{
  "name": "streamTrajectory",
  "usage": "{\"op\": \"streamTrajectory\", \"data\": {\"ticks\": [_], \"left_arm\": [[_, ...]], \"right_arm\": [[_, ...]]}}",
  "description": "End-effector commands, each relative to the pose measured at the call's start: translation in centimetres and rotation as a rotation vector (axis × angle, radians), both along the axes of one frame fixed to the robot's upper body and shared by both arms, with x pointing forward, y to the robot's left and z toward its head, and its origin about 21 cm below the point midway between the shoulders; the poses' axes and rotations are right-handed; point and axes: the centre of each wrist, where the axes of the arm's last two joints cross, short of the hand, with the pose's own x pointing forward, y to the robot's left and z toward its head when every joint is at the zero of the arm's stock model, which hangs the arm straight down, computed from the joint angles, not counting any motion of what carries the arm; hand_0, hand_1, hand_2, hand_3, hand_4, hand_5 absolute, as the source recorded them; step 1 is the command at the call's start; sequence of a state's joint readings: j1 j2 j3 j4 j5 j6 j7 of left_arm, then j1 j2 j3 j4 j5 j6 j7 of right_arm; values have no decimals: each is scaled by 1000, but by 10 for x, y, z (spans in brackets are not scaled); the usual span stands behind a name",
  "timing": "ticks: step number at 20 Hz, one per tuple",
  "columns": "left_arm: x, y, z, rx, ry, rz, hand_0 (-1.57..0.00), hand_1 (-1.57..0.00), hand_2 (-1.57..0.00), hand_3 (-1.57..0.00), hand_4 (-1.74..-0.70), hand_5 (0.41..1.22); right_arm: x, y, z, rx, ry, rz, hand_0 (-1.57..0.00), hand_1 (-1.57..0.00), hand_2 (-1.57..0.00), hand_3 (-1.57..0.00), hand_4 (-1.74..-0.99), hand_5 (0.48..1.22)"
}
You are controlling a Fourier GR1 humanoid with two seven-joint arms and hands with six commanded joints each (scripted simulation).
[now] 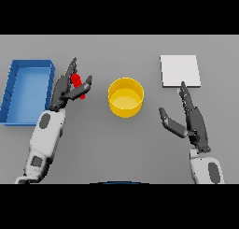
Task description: Pick up the red beaker and tilt it to pour out 1 green nut into yellow bowl. Pick up the yellow bowl and place it on the metallic measuring scale.
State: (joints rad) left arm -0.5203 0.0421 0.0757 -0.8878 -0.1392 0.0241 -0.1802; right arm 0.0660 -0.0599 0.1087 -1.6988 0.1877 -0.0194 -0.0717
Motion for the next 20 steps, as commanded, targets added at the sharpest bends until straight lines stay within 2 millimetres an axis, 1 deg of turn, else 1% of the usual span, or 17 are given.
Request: {"op": "streamTrajectory", "data": {"ticks": [1, 2, 3, 4, 5, 6, 7, 8, 10, 11, 13, 14, 15, 16, 17, 18, 20], "left_arm": [[1, -2, -5, -17, 6, 6, 1, 1, -6, 1, -1303, 719], [1, -2, -8, -30, 10, 8, -4, -7, -54, -37, -1328, 738], [2, -6, -10, -44, 3, 18, -81, -94, -157, -133, -1364, 761], [3, -8, -11, -57, 1, 25, -207, -230, -287, -254, -1401, 787], [4, -14, -11, -58, -4, 40, -379, -406, -457, -518, -1410, 874], [3, -14, -14, -34, -7, 61, -551, -588, -662, -728, -1471, 943], [1, -17, -17, 6, 2, 70, -755, -783, -844, -884, -1519, 999], [3, -18, -13, 45, 0, 68, -918, -941, -989, -984, -1558, 1043], [7, -24, -8, 59, -28, 53, -1153, -1168, -1199, -1108, -1615, 1107], [6, -26, -9, 48, -23, 44, -1237, -1248, -1273, -1154, -1636, 1130], [6, -27, -8, 53, -23, 46, -1357, -1364, -1380, -1304, -1565, 1163], [6, -24, -8, 55, -18, 55, -1400, -1406, -1419, -1357, -1542, 1174], [4, -23, -9, 22, -40, 46, -1434, -1439, -1449, -1400, -1582, 1171], [5, -22, -6, -26, -55, 34, -1462, -1465, -1473, -1434, -1614, 1165], [8, -22, 0, -63, -58, 28, -1483, -1486, -1493, -1462, -1639, 1157], [8, -20, 3, -98, -79, 16, -1501, -1503, -1509, -1484, -1660, 1150], [12, -16, 16, -123, -99, 13, -1526, -1528, -1531, -1515, -1689, 1140]], "right_arm": [[1, 1, 1, 1, 3, -1, 1, 1, 1, 1, -1246, 646], [-1, 0, 0, 3, -1, 5, 1, 1, 1, 1, -1244, 644], [0, 1, 1, 0, 0, 8, 1, 1, 1, 1, -1242, 645], [-1, 0, 1, -2, 6, 6, 1, 1, 1, 1, -1240, 645], [-1, -2, 0, -10, 9, -1, 1, 1, 1, 1, -1236, 647], [-2, -3, 0, -9, 5, -3, 1, 1, 1, 1, -1237, 648], [-1, -3, -1, -1, 13, -1, 1, 1, 1, 1, -1239, 648], [-1, -1, 0, -1, 11, 1, 1, 1, 1, 1, -1239, 648], [-3, -1, -2, -2, 6, 2, 1, 1, 1, 1, -1241, 650], [0, 0, -2, -2, 9, 5, 1, 1, 1, 1, -1242, 650], [0, 0, -1, 9, 2, 8, 1, 1, 1, 1, -1251, 646], [1, 0, -1, 17, 5, 11, 1, 1, 1, 1, -1255, 644], [1, -1, -3, 17, 16, 2, 1, 1, 1, 1, -1251, 641], [-1, -2, -5, 2, 12, -1, 1, 1, 1, 1, -1245, 642], [2, 1, -2, 11, 8, 0, 1, 1, 1, 1, -1248, 645], [-1, 1, -4, 7, 0, 9, 1, 1, 1, 1, -1246, 644], [3, 2, -1, 0, -8, 5, 1, 1, 1, 1, -1236, 644]]}}
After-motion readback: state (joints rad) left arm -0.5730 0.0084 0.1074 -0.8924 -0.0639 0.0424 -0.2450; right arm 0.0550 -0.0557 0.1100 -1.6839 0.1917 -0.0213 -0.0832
